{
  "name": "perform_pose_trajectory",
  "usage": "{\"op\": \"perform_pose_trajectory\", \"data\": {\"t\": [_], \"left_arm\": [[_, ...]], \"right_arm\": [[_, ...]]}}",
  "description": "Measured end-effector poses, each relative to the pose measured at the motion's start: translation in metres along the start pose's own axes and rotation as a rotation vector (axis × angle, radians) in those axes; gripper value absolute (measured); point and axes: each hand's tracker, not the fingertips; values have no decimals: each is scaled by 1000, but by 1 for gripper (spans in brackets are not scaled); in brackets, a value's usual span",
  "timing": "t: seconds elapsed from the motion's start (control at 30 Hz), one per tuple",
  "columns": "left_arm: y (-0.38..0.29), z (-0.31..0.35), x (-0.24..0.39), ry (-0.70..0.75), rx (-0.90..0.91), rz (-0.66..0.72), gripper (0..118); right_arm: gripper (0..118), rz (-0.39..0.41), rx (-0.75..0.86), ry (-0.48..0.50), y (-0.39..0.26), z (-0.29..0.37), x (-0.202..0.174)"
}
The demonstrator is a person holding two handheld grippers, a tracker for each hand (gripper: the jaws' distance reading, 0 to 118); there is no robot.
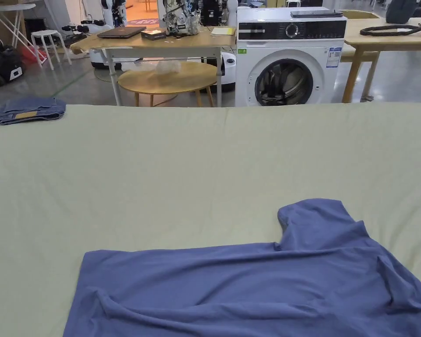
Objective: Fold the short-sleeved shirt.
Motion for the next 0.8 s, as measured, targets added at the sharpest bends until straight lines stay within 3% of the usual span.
{"op": "perform_pose_trajectory", "data": {"t": [0.13, 0.37, 0.4, 0.43, 0.57, 0.8], "left_arm": [[21, 31, 27, -29, 162, -102, 47], [63, 69, 81, -134, 393, -144, 47], [65, 71, 88, -135, 404, -150, 40], [67, 71, 92, -138, 407, -147, 25], [67, 69, 101, -157, 437, -153, 0], [65, 58, 76, -155, 347, 3, 0]], "right_arm": [[53, 41, 113, 38, 20, 20, -14], [51, 157, 230, 215, 60, 42, -74], [41, 184, 240, 245, 61, 40, -80], [23, 203, 247, 261, 62, 40, -87], [2, 221, 259, 278, 60, 33, -110], [0, 257, 228, 307, 55, 24, -124]]}}
